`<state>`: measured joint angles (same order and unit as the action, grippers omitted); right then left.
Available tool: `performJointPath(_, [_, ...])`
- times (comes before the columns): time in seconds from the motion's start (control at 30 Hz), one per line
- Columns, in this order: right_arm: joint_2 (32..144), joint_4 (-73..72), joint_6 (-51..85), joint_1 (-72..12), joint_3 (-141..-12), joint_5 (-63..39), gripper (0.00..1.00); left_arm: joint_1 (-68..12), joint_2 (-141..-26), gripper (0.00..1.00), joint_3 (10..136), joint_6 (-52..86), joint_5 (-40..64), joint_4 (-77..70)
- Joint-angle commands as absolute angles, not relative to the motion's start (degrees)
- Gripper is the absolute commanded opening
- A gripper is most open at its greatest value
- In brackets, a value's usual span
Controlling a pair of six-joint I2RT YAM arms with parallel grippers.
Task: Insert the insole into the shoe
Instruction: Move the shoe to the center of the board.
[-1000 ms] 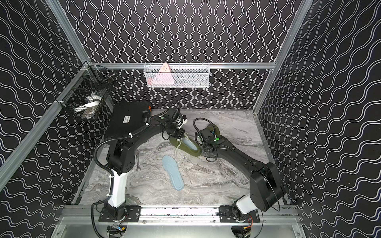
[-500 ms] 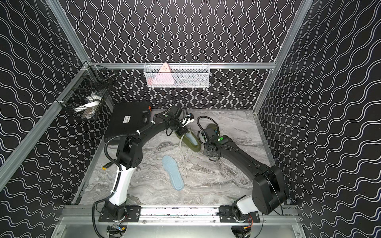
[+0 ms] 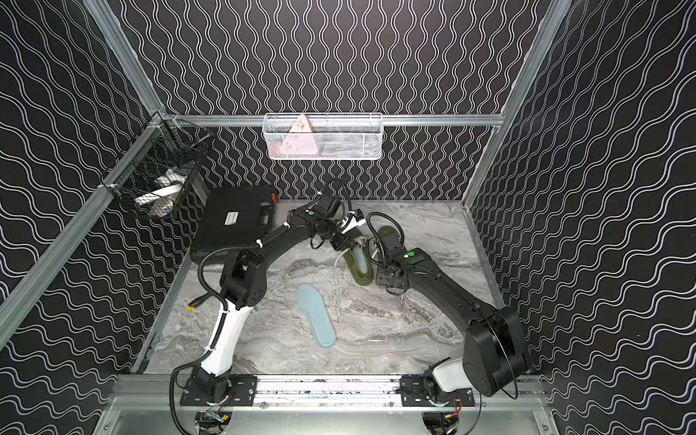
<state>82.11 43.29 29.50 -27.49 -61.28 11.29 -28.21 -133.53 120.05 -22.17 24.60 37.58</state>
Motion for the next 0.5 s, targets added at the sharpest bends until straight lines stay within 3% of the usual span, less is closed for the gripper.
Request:
performJointPath(0.0, [82.0, 41.6, 29.4, -27.5, -60.8, 9.6, 0.59, -28.3, -129.8, 0.47, 117.8, -19.0, 25.0, 34.3])
performJointPath(0.27, [83.3, 38.1, 29.7, -29.8, -59.3, 5.0, 0.64, -26.5, -120.4, 0.53, 110.4, -6.9, 14.3, 32.6])
performJointPath(0.47, [87.9, 31.1, 30.5, -38.6, -59.6, 1.3, 0.64, -22.0, -106.8, 0.54, 92.0, 6.0, 8.6, 25.8])
